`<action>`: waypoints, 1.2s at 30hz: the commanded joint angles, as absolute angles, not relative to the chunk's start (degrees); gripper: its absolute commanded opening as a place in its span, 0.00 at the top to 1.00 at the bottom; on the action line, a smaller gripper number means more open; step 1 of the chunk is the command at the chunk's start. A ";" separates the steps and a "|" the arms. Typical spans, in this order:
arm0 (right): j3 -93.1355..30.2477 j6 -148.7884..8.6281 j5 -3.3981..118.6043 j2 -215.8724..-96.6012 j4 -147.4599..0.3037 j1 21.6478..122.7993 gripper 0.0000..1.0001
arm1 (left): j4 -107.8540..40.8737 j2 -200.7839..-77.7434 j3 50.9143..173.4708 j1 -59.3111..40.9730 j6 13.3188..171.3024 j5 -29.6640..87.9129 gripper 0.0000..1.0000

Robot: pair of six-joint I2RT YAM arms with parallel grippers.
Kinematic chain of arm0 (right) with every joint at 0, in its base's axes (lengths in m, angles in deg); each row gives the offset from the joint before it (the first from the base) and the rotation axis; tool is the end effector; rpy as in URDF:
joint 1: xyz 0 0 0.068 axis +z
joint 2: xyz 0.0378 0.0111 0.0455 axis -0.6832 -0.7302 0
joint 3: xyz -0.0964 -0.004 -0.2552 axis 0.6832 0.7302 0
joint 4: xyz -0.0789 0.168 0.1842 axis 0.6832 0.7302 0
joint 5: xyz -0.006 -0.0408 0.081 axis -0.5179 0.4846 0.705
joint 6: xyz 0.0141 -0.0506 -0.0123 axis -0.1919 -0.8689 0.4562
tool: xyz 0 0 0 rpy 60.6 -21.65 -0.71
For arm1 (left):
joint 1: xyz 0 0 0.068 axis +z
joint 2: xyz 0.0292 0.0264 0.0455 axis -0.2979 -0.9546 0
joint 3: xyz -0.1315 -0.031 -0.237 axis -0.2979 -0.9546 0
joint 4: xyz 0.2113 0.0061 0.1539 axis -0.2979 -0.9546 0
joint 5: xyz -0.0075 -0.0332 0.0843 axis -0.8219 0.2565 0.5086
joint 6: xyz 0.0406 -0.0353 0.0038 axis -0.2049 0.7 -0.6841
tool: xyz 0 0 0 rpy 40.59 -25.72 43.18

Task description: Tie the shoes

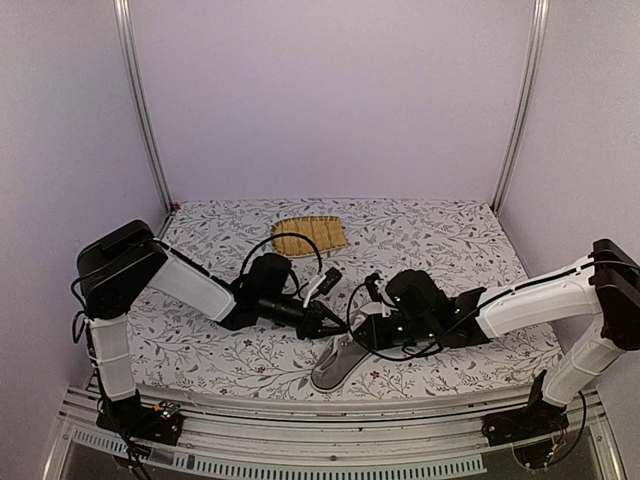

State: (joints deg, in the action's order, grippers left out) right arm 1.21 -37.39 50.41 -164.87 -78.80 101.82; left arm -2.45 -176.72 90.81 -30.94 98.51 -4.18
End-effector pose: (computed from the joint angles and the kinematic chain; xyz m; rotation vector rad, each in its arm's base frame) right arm 0.1616 0.2665 0.1666 -0.4170 2.4364 0.8362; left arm 0.2342 -0.2982 0.1197 1.0602 2.0054 -1.4159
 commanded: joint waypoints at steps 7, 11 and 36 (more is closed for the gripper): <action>7.60 -34.94 49.26 -159.48 -77.11 101.89 0.98 | -2.72 -175.35 90.82 -31.45 97.93 -3.92 0.92; 8.69 -34.37 49.11 -158.43 -76.43 101.89 0.98 | -2.83 -175.37 90.82 -31.46 97.87 -3.84 0.92; 1.27 -48.80 56.40 -150.10 -71.05 77.79 0.05 | -17.40 -146.95 86.98 -16.93 103.75 25.01 0.26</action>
State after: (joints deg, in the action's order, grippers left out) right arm 2.39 -46.00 52.64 -147.29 -71.08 85.05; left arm -12.90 -152.59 91.94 -24.10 101.00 18.93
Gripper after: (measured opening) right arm 0.939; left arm 0.734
